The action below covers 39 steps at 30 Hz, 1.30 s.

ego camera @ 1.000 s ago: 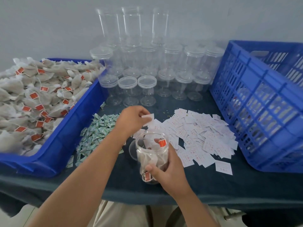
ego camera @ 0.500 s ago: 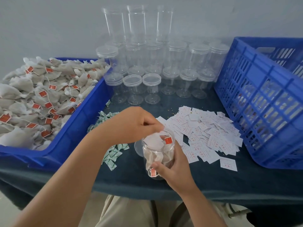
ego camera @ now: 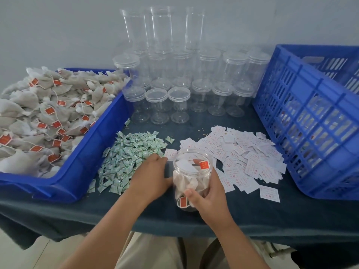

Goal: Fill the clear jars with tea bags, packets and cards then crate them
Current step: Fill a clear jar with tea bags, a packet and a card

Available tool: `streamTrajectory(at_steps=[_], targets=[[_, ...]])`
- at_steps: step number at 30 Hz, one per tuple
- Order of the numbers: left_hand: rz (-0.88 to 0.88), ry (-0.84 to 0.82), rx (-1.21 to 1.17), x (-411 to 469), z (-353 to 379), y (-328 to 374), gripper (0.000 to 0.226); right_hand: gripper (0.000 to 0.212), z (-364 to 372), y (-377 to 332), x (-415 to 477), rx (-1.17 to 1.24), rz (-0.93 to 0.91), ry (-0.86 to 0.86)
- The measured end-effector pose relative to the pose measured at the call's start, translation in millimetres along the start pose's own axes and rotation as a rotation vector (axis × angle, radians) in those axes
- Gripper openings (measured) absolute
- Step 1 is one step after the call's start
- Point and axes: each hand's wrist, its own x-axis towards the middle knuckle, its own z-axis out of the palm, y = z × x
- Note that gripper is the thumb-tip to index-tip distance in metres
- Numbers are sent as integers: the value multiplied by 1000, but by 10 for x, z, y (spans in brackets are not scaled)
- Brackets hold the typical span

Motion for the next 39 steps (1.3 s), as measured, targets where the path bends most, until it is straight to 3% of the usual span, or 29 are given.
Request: streamTrajectory(at_steps=[4, 7, 10, 13, 15, 16, 18, 20, 24, 34, 37, 39], targets=[[-88, 12, -57, 108, 65, -43, 61, 67, 1, -3, -7, 22, 33, 19], [-76, 81, -39, 127, 62, -42, 52, 69, -3, 17, -13, 10, 41, 16], [-103, 228, -317, 45, 10, -36, 26, 68, -2, 8, -15, 4, 38, 16], [-108, 205, -799, -41, -93, -32, 16, 68, 4, -13, -23, -13, 35, -13], [-2, 155, -1117, -119, -227, -3, 22, 69, 8, -35, -14, -38, 52, -66], [101, 102, -1155, -168, -305, 14, 30, 71, 9, -32, -5, -57, 55, -96], [290, -32, -1054, -247, -426, 46, 44, 71, 14, -5, 14, -104, 51, -154], [372, -122, -812, -273, -501, 66, 60, 71, 20, 13, 27, -125, 54, -181], [385, -73, -334, -317, -581, 180, 95, 69, 18, 22, 44, -153, 77, -212], [390, 57, 155, -581, -571, 486, 74, 56, 36, 125, 47, -202, 50, -190], [346, 62, 157, -617, -486, 556, 74, 42, 53, 140, 60, -163, 80, -181], [326, 41, 61, -590, -465, 594, 71, 48, 35, 145, 69, -131, 103, -201]])
